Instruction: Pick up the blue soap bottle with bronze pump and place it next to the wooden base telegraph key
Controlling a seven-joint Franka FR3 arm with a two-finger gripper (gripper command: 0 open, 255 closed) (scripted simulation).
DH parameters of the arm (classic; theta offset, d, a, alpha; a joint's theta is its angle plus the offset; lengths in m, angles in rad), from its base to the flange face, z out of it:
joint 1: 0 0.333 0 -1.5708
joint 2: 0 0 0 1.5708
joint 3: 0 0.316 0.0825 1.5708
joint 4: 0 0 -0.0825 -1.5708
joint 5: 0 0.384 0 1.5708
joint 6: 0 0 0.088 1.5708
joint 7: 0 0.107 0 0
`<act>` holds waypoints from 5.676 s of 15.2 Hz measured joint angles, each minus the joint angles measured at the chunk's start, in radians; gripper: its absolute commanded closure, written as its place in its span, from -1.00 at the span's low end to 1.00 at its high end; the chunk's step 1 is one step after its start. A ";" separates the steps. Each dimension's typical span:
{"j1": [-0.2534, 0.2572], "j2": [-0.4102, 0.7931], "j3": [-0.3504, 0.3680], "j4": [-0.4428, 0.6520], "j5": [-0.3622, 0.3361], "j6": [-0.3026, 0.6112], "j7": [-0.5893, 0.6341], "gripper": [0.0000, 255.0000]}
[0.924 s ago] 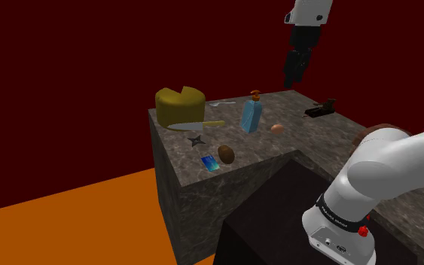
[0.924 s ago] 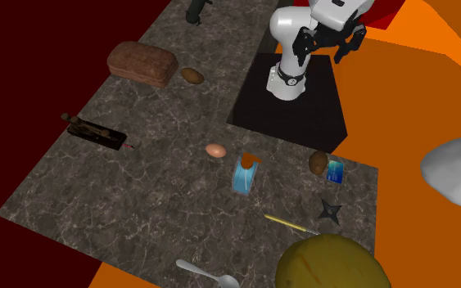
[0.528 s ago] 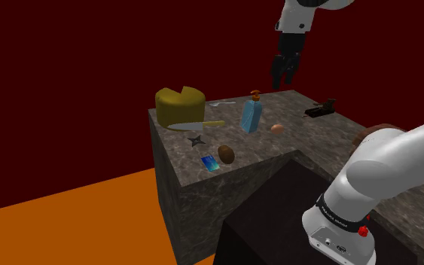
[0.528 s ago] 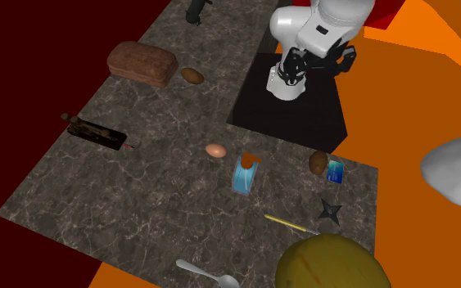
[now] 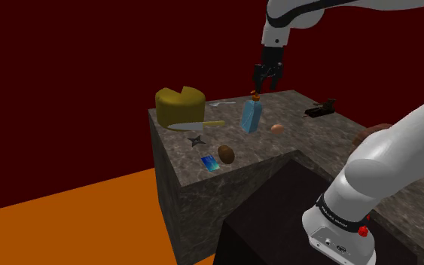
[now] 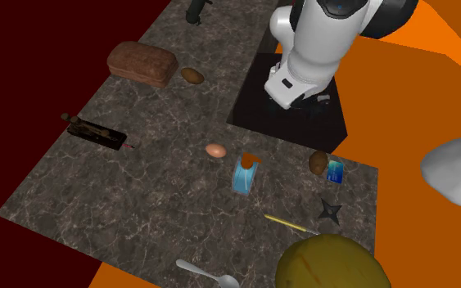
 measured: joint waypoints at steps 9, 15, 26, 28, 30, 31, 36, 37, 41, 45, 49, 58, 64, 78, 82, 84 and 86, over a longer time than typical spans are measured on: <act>-0.046 0.339 -0.065 0.191 0.055 0.124 0.023 -1.00; -0.089 0.552 -0.097 0.363 0.111 0.145 0.030 -1.00; -0.095 0.606 -0.096 0.313 0.130 0.244 0.024 -1.00; -0.095 0.606 -0.096 0.313 0.130 0.245 0.024 -1.00; -0.095 0.606 -0.096 0.312 0.130 0.245 0.024 1.00; -0.095 0.606 -0.096 0.313 0.130 0.245 0.024 1.00; -0.095 0.605 -0.096 0.313 0.130 0.245 0.024 1.00; -0.095 0.605 -0.096 0.313 0.130 0.245 0.024 1.00; -0.095 0.603 -0.096 0.317 0.129 0.239 0.025 1.00; -0.092 0.581 -0.098 0.335 0.122 0.199 0.031 1.00; -0.092 0.562 -0.100 0.363 0.116 0.154 0.036 1.00; -0.091 0.525 -0.103 0.440 0.104 0.041 0.046 1.00; -0.091 0.510 -0.104 0.503 0.099 -0.036 0.052 1.00; -0.095 0.506 -0.107 0.681 0.097 -0.218 0.059 1.00; -0.099 0.518 -0.108 0.755 0.100 -0.280 0.059 1.00; -0.100 0.523 -0.109 0.789 0.101 -0.310 0.059 1.00; -0.102 0.528 -0.109 0.821 0.102 -0.338 0.060 1.00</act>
